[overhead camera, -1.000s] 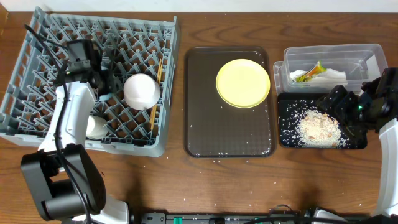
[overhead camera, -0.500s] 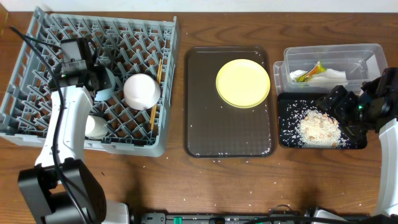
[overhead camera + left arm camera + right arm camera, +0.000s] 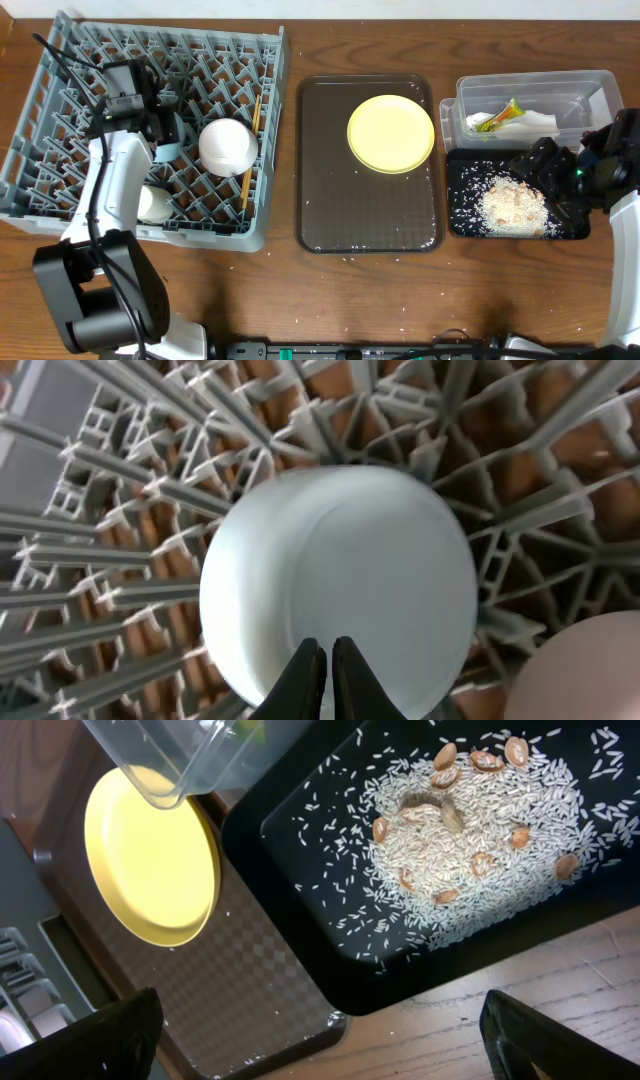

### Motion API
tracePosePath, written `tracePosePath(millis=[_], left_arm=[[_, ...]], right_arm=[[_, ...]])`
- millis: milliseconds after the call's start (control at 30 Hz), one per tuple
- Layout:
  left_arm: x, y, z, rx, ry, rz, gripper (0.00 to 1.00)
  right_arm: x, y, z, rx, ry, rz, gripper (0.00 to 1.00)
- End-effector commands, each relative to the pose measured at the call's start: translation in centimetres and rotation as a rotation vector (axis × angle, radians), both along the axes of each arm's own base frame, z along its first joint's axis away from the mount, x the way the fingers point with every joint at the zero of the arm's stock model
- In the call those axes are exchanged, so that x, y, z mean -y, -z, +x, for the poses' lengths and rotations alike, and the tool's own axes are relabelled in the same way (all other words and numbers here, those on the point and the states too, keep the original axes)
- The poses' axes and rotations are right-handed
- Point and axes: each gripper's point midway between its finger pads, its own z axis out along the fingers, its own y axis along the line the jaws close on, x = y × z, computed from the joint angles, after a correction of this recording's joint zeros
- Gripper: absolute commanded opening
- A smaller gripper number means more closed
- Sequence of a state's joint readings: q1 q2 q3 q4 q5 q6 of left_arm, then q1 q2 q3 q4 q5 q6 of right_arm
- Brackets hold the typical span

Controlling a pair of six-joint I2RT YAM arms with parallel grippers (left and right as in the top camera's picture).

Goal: Sort waste into correct bins and load items into the dishwasher

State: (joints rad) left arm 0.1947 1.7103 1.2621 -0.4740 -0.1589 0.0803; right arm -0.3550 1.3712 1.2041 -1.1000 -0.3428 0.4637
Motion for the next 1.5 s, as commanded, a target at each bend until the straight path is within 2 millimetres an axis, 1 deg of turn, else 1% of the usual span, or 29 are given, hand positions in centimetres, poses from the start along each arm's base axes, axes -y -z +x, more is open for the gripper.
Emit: tracePosePath(millis=[0,100,233,300,367,433,567,633,700,767,833,933,1000,1067,1200,1367,1467], left_arm=[[-2.1,0.2,-1.7,-0.071,-0.059,0.098,0.08],[-2.9,0.3,-2.9,-0.110,-0.108,0.126,0.08],[-3.7,-0.1,-3.6,-0.104,-0.193,0.155,0.08],[-3.5,-0.1,-3.4,-0.084,-0.205,0.130,0.07],[-2.7,-0.3,-3.0,-0.064,-0.178,0.084,0.08],[-2.5,-0.9,-2.9,-0.032,-0.195,0.062,0.08],[-2.5,-2.9,-3.0,0.027,-0.215,0.060,0.08],[-3.2,-3.8,-3.5,0.042,-0.256,0.096,0.08],[-3.5,-4.1,-3.7,0.042,-0.270,0.115,0.08],[-3.5,-3.8,-3.4,0.045,-0.263,0.107,0.08],[-2.9,-3.2,-2.7,0.036,-0.210,0.089,0.08],[-1.8,-1.4,-1.4,0.005,-0.100,0.055,0.08],[-1.9,-0.4,-1.1,-0.025,-0.071,0.071,0.08],[-2.6,0.2,-1.2,-0.046,-0.093,0.101,0.08],[-4.7,-0.2,-2.1,-0.038,-0.213,0.152,0.08],[-5.9,0.2,-3.3,-0.063,-0.263,0.136,0.08],[-6.2,0.7,-4.0,-0.092,-0.273,0.132,0.08]], right_arm=[[0.1,-0.8,0.1,0.024,0.012,-0.004,0.99],[0.1,-0.8,0.1,0.025,0.012,-0.004,0.99],[0.1,-0.8,0.1,0.024,0.012,-0.004,0.99],[0.1,-0.8,0.1,0.025,0.012,-0.004,0.99],[0.1,-0.8,0.1,0.024,0.012,-0.004,0.99],[0.1,-0.8,0.1,0.025,0.012,-0.004,0.99],[0.1,-0.8,0.1,0.025,0.012,-0.004,0.99],[0.1,-0.8,0.1,0.025,0.012,-0.004,0.99],[0.1,-0.8,0.1,0.024,0.012,-0.004,0.99],[0.1,-0.8,0.1,0.024,0.012,-0.004,0.99],[0.1,-0.8,0.1,0.024,0.012,-0.004,0.99],[0.1,-0.8,0.1,0.025,0.012,-0.004,0.99],[0.1,-0.8,0.1,0.025,0.012,-0.004,0.99],[0.1,-0.8,0.1,0.024,0.012,-0.004,0.99],[0.1,-0.8,0.1,0.024,0.012,-0.004,0.99],[0.1,-0.8,0.1,0.024,0.012,-0.004,0.99],[0.1,-0.8,0.1,0.024,0.012,-0.004,0.99]])
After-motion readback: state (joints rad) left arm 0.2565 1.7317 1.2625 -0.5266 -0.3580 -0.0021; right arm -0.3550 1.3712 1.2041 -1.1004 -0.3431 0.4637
